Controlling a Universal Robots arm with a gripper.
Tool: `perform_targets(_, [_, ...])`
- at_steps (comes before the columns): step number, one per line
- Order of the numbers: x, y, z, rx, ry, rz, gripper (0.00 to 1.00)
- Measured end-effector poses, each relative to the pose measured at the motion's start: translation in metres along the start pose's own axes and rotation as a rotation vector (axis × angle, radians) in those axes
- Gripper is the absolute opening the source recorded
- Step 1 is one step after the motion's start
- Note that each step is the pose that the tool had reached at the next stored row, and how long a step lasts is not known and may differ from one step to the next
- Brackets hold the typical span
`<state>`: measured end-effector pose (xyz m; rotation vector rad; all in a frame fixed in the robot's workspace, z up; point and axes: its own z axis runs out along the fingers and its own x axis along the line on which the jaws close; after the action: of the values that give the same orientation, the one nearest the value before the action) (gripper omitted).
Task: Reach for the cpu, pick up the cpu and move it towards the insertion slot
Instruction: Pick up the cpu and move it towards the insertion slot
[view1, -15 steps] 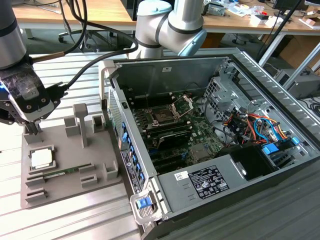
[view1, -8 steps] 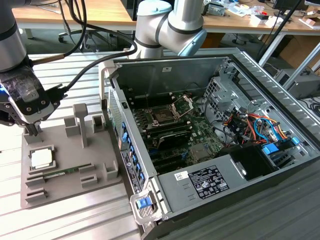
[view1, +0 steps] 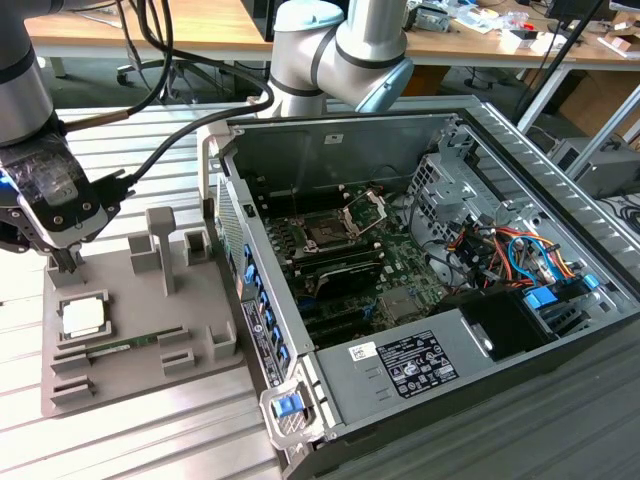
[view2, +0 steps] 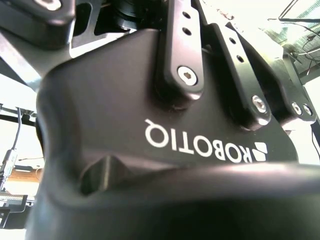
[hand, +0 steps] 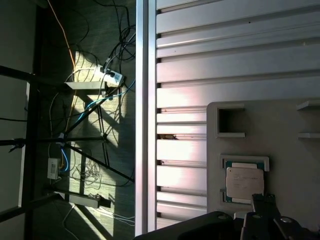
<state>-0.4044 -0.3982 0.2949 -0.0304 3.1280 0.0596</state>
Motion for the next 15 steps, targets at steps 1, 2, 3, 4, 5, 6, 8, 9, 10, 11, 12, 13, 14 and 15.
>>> perform_targets(1, [0.0,0.0,0.0001,0.0001,0.0001,0.0,0.11])
perform_targets(2, [0.0,0.0,0.0003,0.0001,0.0,0.0,0.11])
perform_targets(3, [0.0001,0.0,0.0005,0.0,0.0,0.0,0.11])
perform_targets(4, [0.0002,0.0,0.0011,0.0,-0.0001,0.0,0.11])
perform_targets(5, [0.0003,0.0,0.0015,0.0001,-0.0001,0.0,0.11])
perform_targets(6, [0.0003,-0.0001,0.0017,0.0,-0.0002,0.0,0.11])
perform_targets(8, [0.0003,-0.0001,0.002,0.0001,-0.0002,0.0,0.11])
perform_targets(9, [0.0003,-0.0001,0.0021,0.0001,-0.0002,0.0,0.11])
perform_targets(10, [0.0003,-0.0001,0.0023,0.0,-0.0003,0.0,0.11])
perform_targets(11, [0.0004,-0.0001,0.0025,0.0,-0.0003,0.0,0.11])
perform_targets(12, [0.0004,-0.0001,0.0027,0.0,-0.0003,0.0,0.11])
perform_targets(13, [0.0004,-0.0001,0.0028,0.0,-0.0003,0.0,0.11])
perform_targets(14, [0.0005,-0.0001,0.003,0.0001,-0.0004,0.0,0.11])
perform_targets(15, [0.0005,-0.0001,0.0032,0.0001,-0.0004,0.0,0.11])
